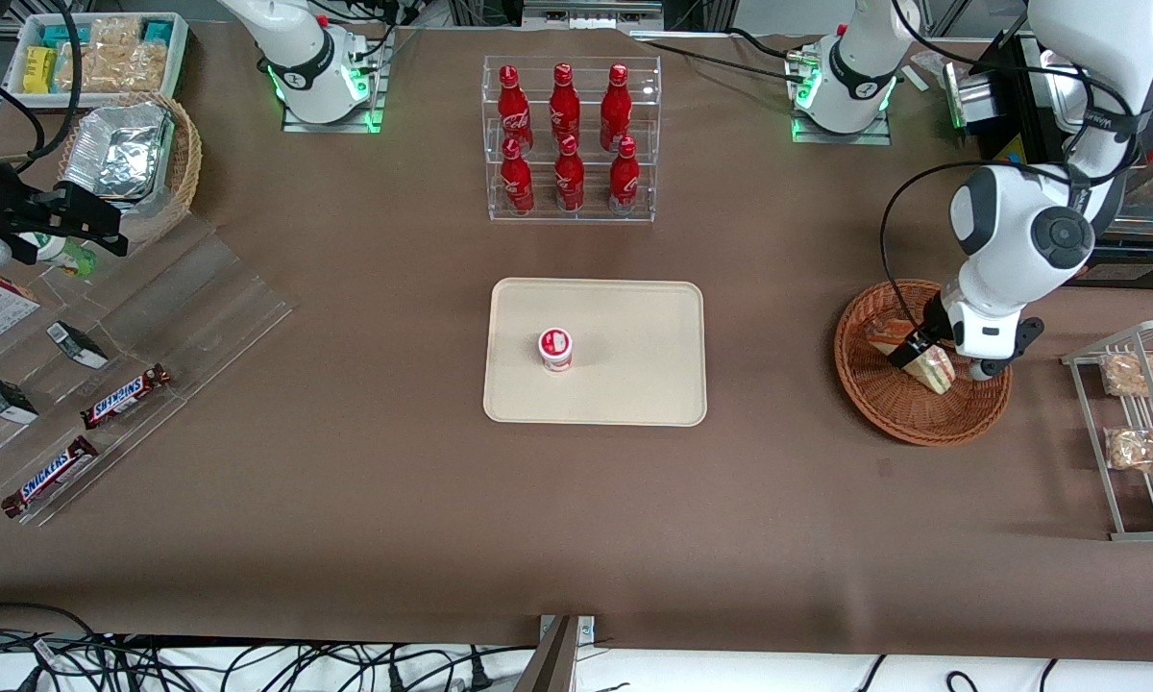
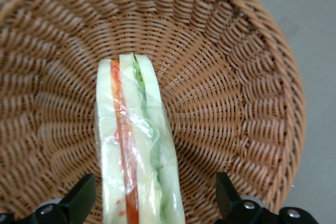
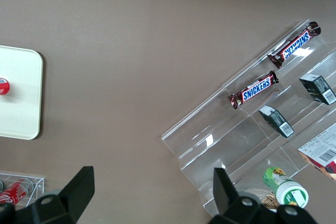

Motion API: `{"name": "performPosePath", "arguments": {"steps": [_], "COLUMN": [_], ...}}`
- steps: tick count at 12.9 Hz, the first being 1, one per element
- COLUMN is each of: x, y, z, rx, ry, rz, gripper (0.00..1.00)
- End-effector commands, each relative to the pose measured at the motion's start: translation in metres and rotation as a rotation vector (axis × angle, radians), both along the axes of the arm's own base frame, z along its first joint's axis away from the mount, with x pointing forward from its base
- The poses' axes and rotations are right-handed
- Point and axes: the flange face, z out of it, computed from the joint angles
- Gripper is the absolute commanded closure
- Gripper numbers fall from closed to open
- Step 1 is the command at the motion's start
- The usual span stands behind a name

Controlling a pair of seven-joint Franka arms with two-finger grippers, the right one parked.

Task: Place sandwich from basket to tray
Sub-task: 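Close the left gripper on the wrapped sandwich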

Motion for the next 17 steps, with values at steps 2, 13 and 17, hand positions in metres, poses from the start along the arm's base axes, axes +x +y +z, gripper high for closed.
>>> {"name": "performPosePath", "arguments": {"steps": [2,13,17], "x": [0.002,0.01,0.047], "y": [0.0,0.006,0.014], "z": [-0.007,0.024,0.106], "rx": [0.014,0.058,0.067], "ry": [-0.001,0.082,0.174], "rz": [-0.002,-0.132,-0.215], "gripper": [0.0,0.98,0.98]}}
